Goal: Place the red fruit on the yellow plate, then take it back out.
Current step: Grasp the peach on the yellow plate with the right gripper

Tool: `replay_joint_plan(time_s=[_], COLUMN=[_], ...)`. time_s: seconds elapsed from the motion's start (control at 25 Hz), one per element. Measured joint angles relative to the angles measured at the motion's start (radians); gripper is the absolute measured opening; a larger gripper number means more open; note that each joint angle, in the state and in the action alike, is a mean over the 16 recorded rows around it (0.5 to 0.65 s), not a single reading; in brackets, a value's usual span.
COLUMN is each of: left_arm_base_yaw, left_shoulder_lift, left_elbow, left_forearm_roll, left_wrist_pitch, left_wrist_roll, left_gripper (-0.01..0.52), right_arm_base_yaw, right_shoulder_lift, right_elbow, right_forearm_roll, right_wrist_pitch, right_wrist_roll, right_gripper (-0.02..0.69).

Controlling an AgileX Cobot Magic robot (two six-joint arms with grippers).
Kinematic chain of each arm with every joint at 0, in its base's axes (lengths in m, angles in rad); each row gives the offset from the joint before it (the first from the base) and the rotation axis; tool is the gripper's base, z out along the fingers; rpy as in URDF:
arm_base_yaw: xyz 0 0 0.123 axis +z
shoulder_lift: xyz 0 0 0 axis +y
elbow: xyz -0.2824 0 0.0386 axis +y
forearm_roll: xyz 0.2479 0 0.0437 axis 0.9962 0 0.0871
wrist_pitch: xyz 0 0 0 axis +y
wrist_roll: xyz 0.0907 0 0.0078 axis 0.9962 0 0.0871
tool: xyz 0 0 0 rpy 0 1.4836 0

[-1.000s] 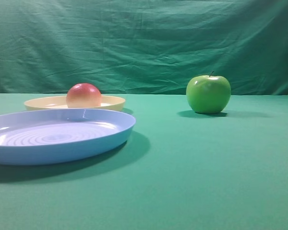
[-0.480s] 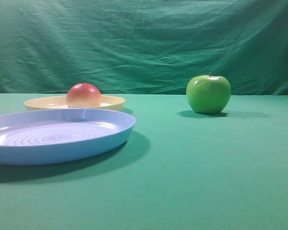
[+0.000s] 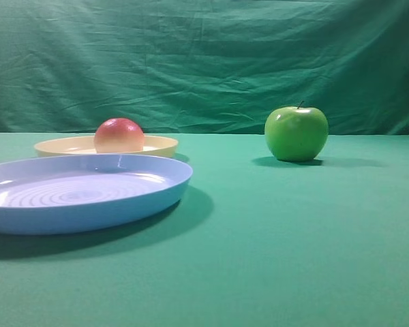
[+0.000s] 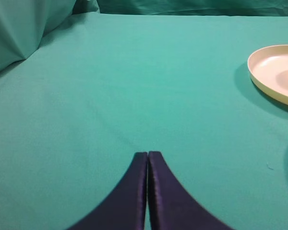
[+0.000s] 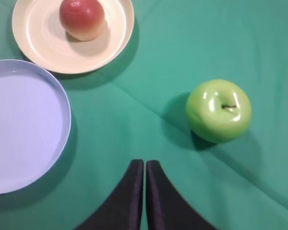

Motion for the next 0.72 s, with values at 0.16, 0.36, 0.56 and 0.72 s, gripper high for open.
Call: replay_joint_plan(time_s=[0.16, 0.36, 0.56, 0.72], left_arm_base_yaw=[0.0, 0.0, 0.0, 0.0], left_shoulder_lift=[0.0, 0.0, 0.0, 0.0], left_elbow=[0.0, 0.0, 0.0, 0.0], left_forearm_roll=[0.0, 0.0, 0.0, 0.0], left_wrist_pitch=[0.0, 0.0, 0.0, 0.0], left_wrist_roll=[0.0, 0.0, 0.0, 0.0], left_gripper=[0.0, 0.0, 0.0, 0.0], right_arm_base_yaw=[0.01, 0.029, 0.054, 0.076], right_shoulder_lift=[0.16, 0.335, 0.482, 0.576], right_elbow=[-0.176, -0.352, -0.471, -0.523], right_forearm_roll=[0.056, 0.134, 0.222, 0.291], right_wrist_pitch=[0.051, 0.063, 0.029, -0.022], right_wrist_roll=[-0.079, -0.177, -0.295, -0.38], right_gripper=[0.0, 0.0, 0.003, 0.036])
